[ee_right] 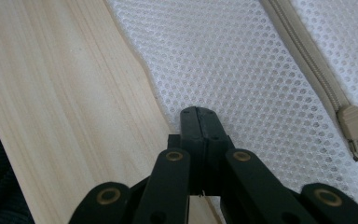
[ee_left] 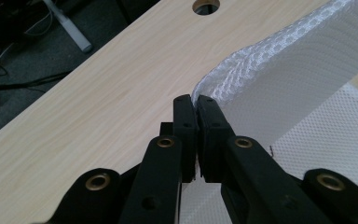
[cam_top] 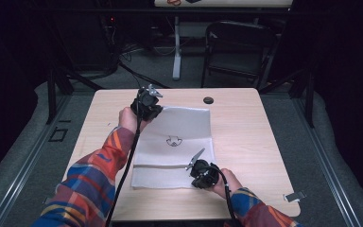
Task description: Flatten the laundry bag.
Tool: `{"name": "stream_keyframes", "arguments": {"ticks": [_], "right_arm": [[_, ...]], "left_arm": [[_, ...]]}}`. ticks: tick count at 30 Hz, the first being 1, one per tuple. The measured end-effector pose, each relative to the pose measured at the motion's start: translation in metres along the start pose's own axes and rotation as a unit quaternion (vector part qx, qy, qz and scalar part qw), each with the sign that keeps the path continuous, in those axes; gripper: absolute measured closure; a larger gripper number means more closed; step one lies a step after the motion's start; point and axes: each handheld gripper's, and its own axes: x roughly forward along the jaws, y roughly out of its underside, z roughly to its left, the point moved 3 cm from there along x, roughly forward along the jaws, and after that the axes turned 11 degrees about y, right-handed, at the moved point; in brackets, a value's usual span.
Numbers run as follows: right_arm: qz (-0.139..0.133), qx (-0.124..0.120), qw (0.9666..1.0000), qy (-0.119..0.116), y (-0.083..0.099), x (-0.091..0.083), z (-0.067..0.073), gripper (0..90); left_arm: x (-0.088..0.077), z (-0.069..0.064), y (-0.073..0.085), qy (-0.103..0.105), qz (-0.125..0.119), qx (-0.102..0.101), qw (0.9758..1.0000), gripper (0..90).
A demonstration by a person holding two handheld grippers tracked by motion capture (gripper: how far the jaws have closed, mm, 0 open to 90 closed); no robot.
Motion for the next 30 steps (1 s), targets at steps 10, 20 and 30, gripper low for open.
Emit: {"name": "stream_keyframes", "arguments": {"ticks": [10,20,30], "right_arm": [[-0.001,0.001,1.0000,0.002,0.000,0.000,0.000,90.0],[-0.001,0.001,1.0000,-0.001,0.000,0.000,-0.001,90.0],[-0.003,0.004,1.0000,-0.008,0.000,0.000,-0.001,83.4]], "left_arm": [[0.020,0.006,-0.011,-0.015,0.001,-0.010,0.9998,86.5],[0.026,0.011,-0.020,-0.020,-0.015,-0.029,0.9993,51.4],[0.021,0.005,-0.017,0.009,-0.017,-0.036,0.9992,18.9]]}}
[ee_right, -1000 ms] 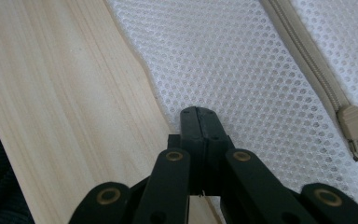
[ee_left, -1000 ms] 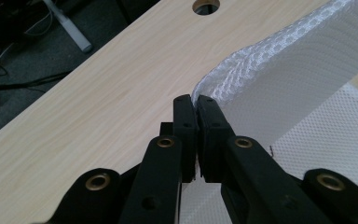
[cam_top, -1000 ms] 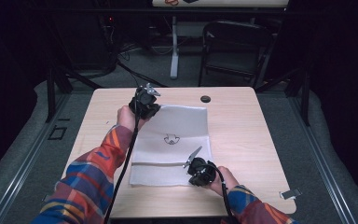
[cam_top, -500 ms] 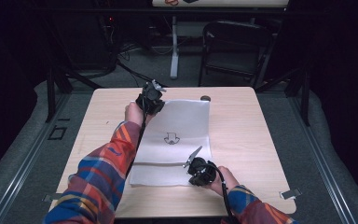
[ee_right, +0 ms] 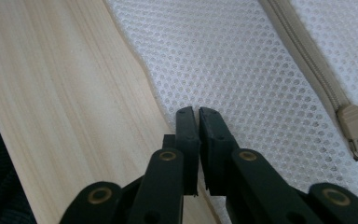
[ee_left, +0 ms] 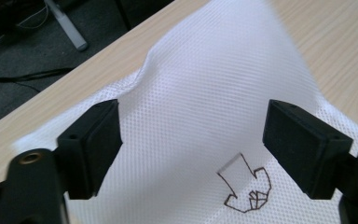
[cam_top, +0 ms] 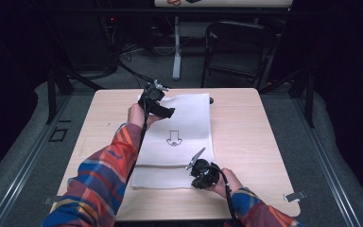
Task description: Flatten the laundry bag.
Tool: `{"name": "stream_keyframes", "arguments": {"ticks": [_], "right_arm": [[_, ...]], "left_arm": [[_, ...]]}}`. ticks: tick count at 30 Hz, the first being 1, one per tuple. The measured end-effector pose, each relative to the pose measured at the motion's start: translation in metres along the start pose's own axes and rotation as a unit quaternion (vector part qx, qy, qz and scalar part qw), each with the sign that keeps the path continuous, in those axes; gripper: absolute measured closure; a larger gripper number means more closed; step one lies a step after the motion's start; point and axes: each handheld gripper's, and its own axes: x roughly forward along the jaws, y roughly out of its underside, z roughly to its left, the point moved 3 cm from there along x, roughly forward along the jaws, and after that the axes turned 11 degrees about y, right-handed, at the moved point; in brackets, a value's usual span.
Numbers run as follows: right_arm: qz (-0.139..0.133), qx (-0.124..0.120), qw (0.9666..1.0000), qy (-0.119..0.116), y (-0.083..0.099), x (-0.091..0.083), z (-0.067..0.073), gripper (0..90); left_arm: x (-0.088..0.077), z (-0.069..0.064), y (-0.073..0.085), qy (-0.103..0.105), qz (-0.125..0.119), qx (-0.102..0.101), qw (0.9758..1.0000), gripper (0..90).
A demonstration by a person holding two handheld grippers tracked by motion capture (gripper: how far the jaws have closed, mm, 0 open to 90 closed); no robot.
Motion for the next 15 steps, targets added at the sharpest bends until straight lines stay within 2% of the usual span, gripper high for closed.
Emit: {"name": "stream_keyframes", "arguments": {"ticks": [3,4,5,6,7,9,10,12,13,14,15], "right_arm": [[0.002,-0.002,1.0000,0.001,0.000,-0.001,0.000,78.9],[0.001,0.000,1.0000,0.003,-0.001,-0.002,-0.001,71.5],[0.000,0.001,1.0000,0.001,-0.001,-0.003,-0.002,68.0],[-0.013,0.019,0.9997,-0.006,-0.001,-0.004,-0.003,60.1],[-0.013,0.019,0.9997,-0.006,-0.001,-0.004,-0.003,60.1],[-0.011,0.020,0.9997,0.000,-0.001,-0.009,-0.009,49.6],[-0.019,0.034,0.9992,-0.004,0.000,-0.011,-0.010,42.7],[-0.020,0.044,0.9988,-0.008,0.002,-0.016,-0.016,32.3],[-0.020,0.050,0.9985,-0.008,0.004,-0.017,-0.017,28.4],[-0.020,0.050,0.9985,-0.008,0.004,-0.017,-0.017,28.4],[-0.019,0.055,0.9983,-0.008,0.005,-0.018,-0.019,22.8]], "left_arm": [[0.001,-0.003,0.008,0.013,0.008,0.002,0.9999,17.7],[0.002,-0.005,0.011,0.018,0.010,0.003,0.9998,16.9],[0.003,-0.005,0.013,0.022,0.011,0.002,0.9997,16.4],[0.003,-0.006,0.016,0.024,0.014,0.001,0.9996,15.7],[0.004,-0.008,0.019,0.027,0.014,0.000,0.9995,15.7],[0.006,-0.011,0.027,0.041,0.018,-0.001,0.9990,15.5],[0.006,-0.012,0.030,0.045,0.019,0.000,0.9988,15.1],[0.007,-0.016,0.040,0.057,0.021,-0.001,0.9981,14.6],[0.007,-0.017,0.043,0.060,0.023,0.000,0.9980,14.3],[0.007,-0.017,0.043,0.060,0.023,0.000,0.9980,13.9],[0.008,-0.019,0.048,0.066,0.023,-0.002,0.9975,13.9]]}}
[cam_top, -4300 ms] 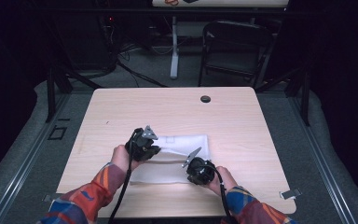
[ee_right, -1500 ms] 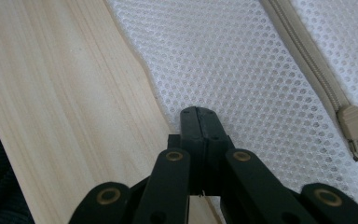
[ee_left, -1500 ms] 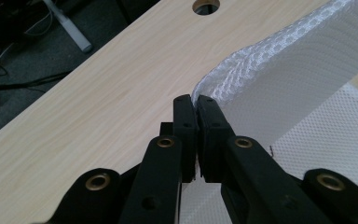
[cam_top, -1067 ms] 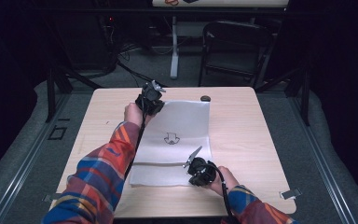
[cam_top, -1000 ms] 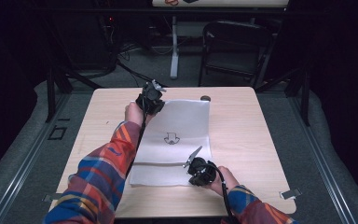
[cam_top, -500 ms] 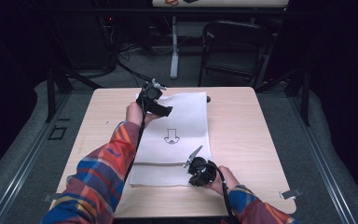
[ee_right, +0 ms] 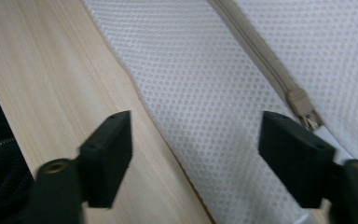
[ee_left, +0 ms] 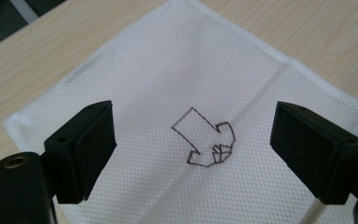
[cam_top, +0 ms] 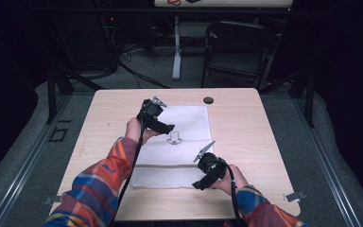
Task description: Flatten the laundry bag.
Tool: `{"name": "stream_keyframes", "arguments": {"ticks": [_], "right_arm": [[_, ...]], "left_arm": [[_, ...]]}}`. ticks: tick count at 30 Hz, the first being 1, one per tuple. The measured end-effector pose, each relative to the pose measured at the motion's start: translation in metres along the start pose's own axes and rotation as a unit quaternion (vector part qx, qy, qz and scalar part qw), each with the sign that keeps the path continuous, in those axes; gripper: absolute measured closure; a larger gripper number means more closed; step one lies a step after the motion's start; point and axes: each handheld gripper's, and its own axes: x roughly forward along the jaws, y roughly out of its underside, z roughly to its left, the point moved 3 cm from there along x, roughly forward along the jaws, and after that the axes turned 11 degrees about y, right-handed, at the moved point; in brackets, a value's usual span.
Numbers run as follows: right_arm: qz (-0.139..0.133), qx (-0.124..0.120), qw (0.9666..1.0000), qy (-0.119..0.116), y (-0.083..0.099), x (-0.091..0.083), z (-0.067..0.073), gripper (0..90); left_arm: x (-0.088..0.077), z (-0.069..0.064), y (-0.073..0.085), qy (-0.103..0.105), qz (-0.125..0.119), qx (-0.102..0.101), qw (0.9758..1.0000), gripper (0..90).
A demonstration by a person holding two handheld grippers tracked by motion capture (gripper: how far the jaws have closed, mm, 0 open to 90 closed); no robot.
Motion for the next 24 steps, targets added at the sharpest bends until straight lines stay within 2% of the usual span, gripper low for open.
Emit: {"name": "stream_keyframes", "arguments": {"ticks": [1,2,9,13,17,20,24], "right_arm": [[0.001,0.007,1.0000,0.004,0.001,-0.001,-0.002,17.4],[0.002,0.011,0.9999,0.005,0.002,-0.002,-0.003,16.1],[-0.002,0.022,0.9997,0.013,0.003,-0.008,-0.012,11.2],[-0.011,0.029,0.9994,0.017,0.004,-0.010,-0.017,10.8],[-0.016,0.037,0.9988,0.027,0.007,-0.013,-0.024,10.5],[-0.019,0.041,0.9984,0.034,0.008,-0.018,-0.031,11.3],[-0.023,0.050,0.9974,0.046,0.011,-0.021,-0.038,12.5]], "left_arm": [[0.001,-0.001,0.003,0.005,0.002,-0.002,1.0000,13.5],[0.001,-0.002,0.006,0.007,0.003,-0.003,1.0000,13.3],[0.004,-0.014,0.023,0.037,0.009,-0.003,0.9993,11.4],[0.010,-0.024,0.032,0.055,0.014,0.001,0.9984,10.4],[0.017,-0.032,0.035,0.066,0.025,0.011,0.9974,9.3],[0.021,-0.038,0.037,0.080,0.027,0.009,0.9964,8.8],[0.026,-0.048,0.036,0.084,0.033,0.019,0.9957,8.3]]}}
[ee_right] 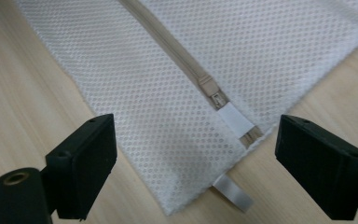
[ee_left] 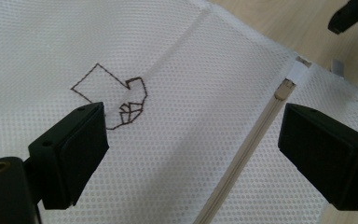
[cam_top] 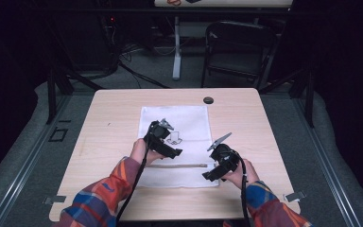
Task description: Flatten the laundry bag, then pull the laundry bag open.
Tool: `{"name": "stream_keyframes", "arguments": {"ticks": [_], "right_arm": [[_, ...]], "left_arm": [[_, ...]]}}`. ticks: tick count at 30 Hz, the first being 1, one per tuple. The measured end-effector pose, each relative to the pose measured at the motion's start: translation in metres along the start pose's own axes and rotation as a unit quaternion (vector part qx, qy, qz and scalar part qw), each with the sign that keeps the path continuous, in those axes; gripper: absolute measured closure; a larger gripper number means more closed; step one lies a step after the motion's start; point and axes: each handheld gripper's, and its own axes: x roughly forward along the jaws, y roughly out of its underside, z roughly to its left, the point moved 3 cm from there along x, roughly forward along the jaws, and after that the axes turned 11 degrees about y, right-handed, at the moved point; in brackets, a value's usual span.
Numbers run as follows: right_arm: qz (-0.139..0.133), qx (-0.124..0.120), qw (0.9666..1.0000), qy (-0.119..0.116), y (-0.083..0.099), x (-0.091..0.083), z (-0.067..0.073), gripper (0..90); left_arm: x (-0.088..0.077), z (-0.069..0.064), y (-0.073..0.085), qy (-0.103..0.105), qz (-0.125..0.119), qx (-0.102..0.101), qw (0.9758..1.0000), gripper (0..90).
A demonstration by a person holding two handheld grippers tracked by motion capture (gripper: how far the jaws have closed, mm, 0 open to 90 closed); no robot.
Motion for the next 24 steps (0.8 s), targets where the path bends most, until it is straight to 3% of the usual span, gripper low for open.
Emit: {"name": "stream_keyframes", "arguments": {"ticks": [9,16,19,24], "right_arm": [[-0.013,0.012,0.9998,0.012,0.002,-0.004,-0.008,14.7],[-0.028,0.025,0.9991,0.020,0.001,-0.006,-0.013,17.5],[-0.034,0.027,0.9984,0.036,0.000,-0.008,-0.016,24.6],[-0.038,0.035,0.9979,0.039,0.001,-0.005,-0.022,38.3]], "left_arm": [[0.011,-0.013,-0.002,0.013,0.008,0.013,0.9998,8.4],[0.014,-0.017,-0.003,0.020,0.001,0.017,0.9996,10.2],[0.018,-0.021,-0.005,0.027,0.001,0.024,0.9993,12.6],[0.029,-0.028,-0.007,0.046,0.002,0.031,0.9984,16.9]]}}
